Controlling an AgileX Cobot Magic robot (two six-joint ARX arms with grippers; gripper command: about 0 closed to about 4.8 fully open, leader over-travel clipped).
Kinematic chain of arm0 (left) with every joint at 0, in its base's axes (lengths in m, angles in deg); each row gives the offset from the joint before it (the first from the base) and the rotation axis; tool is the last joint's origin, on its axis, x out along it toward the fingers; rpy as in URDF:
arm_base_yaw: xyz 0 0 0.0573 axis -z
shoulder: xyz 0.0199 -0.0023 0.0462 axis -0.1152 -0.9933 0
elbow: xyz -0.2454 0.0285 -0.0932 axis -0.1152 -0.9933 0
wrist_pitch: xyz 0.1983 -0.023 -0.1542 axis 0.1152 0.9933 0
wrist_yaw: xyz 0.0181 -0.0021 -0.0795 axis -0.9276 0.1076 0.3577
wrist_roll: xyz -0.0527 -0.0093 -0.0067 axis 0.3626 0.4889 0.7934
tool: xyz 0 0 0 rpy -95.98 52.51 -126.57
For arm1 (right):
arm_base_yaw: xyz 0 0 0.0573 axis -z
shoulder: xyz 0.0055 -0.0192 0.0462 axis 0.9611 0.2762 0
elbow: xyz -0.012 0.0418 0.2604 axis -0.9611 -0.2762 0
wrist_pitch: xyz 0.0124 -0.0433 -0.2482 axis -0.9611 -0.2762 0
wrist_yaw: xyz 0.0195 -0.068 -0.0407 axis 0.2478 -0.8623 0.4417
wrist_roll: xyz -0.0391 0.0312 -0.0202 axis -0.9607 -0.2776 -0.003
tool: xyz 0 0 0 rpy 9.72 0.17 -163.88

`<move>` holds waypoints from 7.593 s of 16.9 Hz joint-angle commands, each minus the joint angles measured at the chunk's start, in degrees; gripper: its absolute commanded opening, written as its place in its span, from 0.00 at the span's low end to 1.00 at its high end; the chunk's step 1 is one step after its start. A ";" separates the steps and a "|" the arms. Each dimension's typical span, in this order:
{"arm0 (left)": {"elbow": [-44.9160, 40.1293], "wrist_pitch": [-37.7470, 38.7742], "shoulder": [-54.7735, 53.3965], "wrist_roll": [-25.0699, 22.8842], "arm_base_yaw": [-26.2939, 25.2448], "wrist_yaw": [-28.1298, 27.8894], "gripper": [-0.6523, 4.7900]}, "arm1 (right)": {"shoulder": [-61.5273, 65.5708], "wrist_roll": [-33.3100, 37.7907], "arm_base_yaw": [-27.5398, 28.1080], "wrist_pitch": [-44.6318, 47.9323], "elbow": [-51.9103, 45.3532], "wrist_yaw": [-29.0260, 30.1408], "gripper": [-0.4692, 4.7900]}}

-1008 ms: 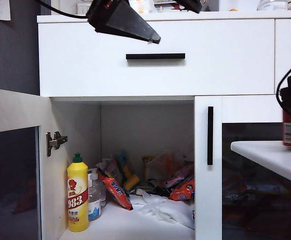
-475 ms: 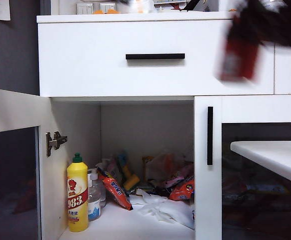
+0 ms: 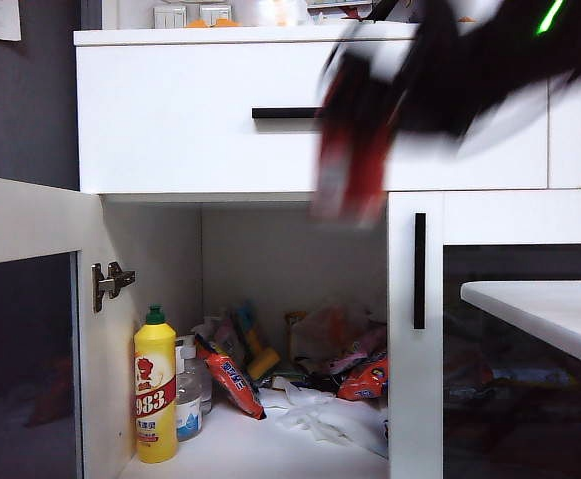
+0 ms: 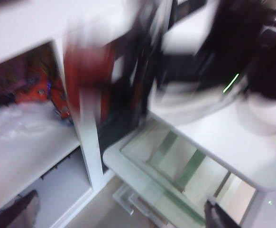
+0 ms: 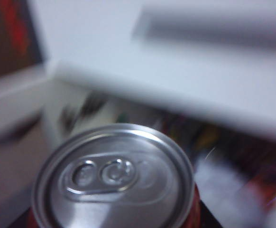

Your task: Open the left door of the white cabinet, pick up a can of beverage from the table on the right, place it inside the cabinet, and finally close the cabinet door.

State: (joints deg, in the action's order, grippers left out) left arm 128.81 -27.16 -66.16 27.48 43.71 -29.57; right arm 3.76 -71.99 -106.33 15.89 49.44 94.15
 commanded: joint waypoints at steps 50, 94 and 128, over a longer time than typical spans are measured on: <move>0.07 19.69 13.49 -1.97 -1.14 -12.76 1.00 | 73.11 3.02 -5.01 -5.09 81.64 -28.09 0.38; 0.07 19.74 15.32 -1.99 -1.11 -14.08 1.00 | 73.11 4.50 -5.60 -7.61 81.64 -30.16 1.00; 0.07 7.82 17.03 4.55 -1.03 -4.55 1.00 | -10.25 -1.33 -21.09 -111.95 81.59 -32.70 1.00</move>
State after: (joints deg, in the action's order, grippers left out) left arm 128.78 -18.44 -48.80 31.61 42.75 -34.99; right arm -3.76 -71.68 -127.29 -90.16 130.75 64.36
